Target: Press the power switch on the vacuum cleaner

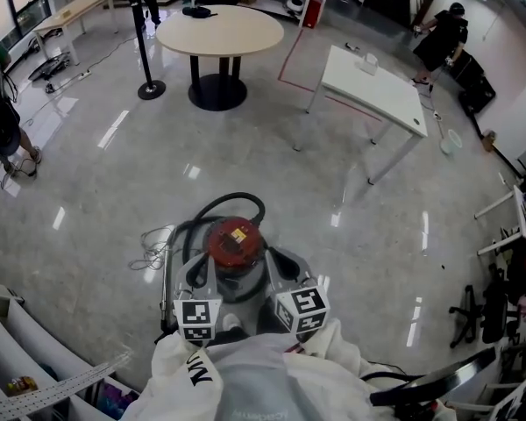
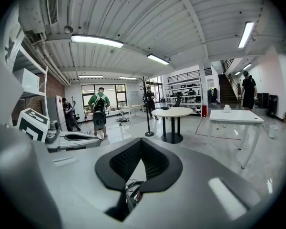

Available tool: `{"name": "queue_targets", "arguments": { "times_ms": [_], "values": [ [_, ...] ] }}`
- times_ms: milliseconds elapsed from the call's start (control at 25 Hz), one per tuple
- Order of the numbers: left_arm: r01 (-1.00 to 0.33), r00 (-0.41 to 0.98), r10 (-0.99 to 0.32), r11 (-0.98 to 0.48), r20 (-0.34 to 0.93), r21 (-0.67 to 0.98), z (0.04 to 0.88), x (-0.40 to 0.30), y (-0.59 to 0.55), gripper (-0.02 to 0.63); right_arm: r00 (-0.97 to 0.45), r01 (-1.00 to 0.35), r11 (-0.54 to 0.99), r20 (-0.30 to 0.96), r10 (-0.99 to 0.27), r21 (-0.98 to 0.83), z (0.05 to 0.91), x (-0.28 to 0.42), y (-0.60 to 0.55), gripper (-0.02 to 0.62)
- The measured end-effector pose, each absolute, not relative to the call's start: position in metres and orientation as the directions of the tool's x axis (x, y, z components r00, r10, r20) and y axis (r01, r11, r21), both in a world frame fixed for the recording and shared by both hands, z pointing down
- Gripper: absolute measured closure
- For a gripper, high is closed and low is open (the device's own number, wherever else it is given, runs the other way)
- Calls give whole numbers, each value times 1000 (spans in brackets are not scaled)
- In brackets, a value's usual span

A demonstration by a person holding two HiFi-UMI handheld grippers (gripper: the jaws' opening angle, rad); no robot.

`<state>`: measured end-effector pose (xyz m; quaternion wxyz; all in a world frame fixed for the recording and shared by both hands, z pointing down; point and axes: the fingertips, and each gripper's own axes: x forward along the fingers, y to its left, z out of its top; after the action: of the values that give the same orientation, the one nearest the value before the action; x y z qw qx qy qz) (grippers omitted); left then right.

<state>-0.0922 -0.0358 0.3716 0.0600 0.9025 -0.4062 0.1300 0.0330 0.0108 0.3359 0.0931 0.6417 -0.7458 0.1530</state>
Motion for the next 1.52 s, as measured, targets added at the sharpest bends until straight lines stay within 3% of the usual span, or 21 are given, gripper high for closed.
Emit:
{"name": "queue_targets", "arguments": {
  "times_ms": [1520],
  "values": [
    [-843, 491, -779, -538, 390, -13, 393, -20, -110, 606, -339, -939, 281, 400, -852, -197, 367, 110, -86, 595]
  ]
}}
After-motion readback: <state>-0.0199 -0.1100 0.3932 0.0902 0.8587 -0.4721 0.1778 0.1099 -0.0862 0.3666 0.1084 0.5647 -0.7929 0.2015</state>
